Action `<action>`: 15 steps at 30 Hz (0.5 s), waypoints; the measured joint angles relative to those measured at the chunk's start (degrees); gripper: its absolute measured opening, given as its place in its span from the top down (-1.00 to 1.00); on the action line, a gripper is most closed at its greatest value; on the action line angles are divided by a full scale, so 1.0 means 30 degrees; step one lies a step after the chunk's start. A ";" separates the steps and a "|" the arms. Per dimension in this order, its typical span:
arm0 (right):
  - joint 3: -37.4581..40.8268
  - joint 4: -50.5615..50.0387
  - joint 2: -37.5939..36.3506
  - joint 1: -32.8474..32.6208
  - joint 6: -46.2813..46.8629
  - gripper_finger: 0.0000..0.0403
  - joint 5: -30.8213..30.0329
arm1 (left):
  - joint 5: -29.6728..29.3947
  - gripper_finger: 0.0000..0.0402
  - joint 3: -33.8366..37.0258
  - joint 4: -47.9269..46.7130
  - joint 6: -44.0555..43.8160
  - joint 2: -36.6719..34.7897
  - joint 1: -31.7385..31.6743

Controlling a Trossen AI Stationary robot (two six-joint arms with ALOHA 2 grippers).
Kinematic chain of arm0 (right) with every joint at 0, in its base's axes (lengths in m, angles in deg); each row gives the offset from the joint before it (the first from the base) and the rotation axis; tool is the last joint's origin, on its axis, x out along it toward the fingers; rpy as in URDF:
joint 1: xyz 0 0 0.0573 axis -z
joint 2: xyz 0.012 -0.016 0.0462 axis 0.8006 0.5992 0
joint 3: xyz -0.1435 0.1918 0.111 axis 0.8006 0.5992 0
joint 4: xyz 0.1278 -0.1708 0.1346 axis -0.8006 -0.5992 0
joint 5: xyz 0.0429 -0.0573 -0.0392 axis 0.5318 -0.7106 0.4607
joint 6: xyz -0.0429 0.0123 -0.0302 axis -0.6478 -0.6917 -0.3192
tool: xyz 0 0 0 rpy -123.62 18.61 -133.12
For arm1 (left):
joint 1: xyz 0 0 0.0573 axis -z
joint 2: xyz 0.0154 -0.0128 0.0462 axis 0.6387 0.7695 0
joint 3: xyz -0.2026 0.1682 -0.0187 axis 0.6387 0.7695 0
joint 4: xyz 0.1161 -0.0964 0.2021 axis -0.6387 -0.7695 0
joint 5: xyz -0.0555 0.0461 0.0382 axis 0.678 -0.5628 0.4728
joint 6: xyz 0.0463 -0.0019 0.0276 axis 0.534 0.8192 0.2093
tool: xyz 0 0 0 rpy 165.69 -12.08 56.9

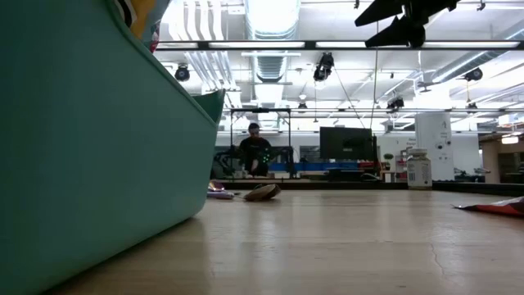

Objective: Pick & Place Food Item
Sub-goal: Put the green seasoning can into the pink bin

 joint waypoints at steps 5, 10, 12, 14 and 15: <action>0.0000 0.0000 0.0000 0.0000 0.0007 -0.87 0.0002 | 0.0007 0.36 0.0549 0.0289 0.0000 0.0000 0.0000; 0.0000 0.0000 0.0000 0.0000 0.0000 -0.87 0.0002 | 0.0129 0.33 0.0555 0.0425 -0.0002 0.0000 0.0000; 0.0000 0.0000 0.0000 0.0000 -0.0007 -0.87 0.0002 | 0.0375 0.28 0.0602 0.0521 0.0004 0.0010 0.0000; 0.0000 0.0007 0.0000 0.0000 -0.0007 -0.87 0.0002 | 0.0698 0.21 0.0609 0.0557 -0.0001 0.0015 0.0000; 0.0000 0.0004 0.0000 0.0000 -0.0016 -0.87 0.0002 | 0.0832 0.18 0.0609 0.0557 -0.0014 0.0015 0.0000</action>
